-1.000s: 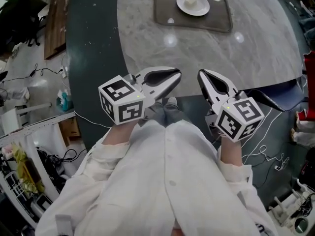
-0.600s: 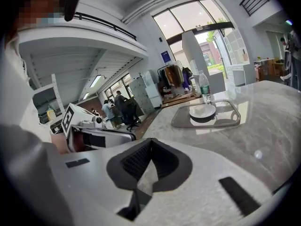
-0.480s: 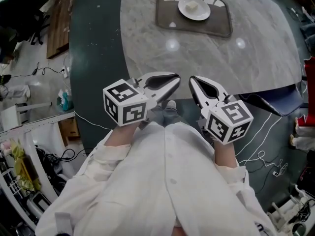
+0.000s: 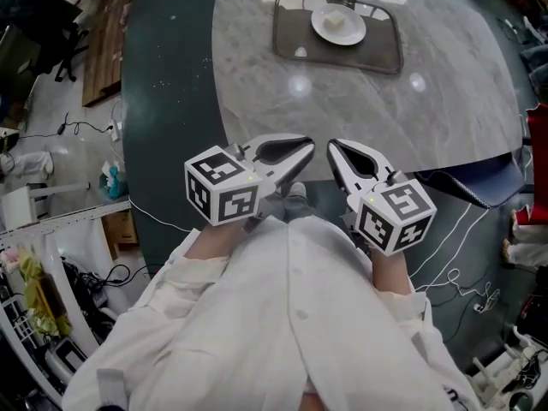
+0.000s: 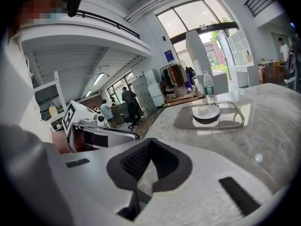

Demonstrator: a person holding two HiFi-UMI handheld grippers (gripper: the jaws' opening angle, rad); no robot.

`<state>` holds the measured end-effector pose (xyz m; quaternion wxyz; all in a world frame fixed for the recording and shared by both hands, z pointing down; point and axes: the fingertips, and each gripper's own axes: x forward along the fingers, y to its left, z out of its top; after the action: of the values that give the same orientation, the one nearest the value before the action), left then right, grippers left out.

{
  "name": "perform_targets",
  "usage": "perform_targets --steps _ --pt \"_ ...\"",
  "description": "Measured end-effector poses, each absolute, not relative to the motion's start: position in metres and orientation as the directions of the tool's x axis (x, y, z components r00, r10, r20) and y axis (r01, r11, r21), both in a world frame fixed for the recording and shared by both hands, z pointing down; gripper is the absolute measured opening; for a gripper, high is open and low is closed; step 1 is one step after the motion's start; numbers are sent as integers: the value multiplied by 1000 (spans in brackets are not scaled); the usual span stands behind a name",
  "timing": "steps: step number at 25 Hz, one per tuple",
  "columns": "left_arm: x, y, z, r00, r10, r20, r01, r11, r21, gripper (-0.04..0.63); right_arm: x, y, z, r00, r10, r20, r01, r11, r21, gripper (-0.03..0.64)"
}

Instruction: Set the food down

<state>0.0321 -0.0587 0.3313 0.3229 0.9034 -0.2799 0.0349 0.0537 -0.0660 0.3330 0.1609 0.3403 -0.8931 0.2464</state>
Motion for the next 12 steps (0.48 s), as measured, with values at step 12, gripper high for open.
perform_targets --steps 12 --pt "29 -66 326 846 -479 234 -520 -648 556 34 51 -77 324 -700 -547 459 -701 649 -294 3"
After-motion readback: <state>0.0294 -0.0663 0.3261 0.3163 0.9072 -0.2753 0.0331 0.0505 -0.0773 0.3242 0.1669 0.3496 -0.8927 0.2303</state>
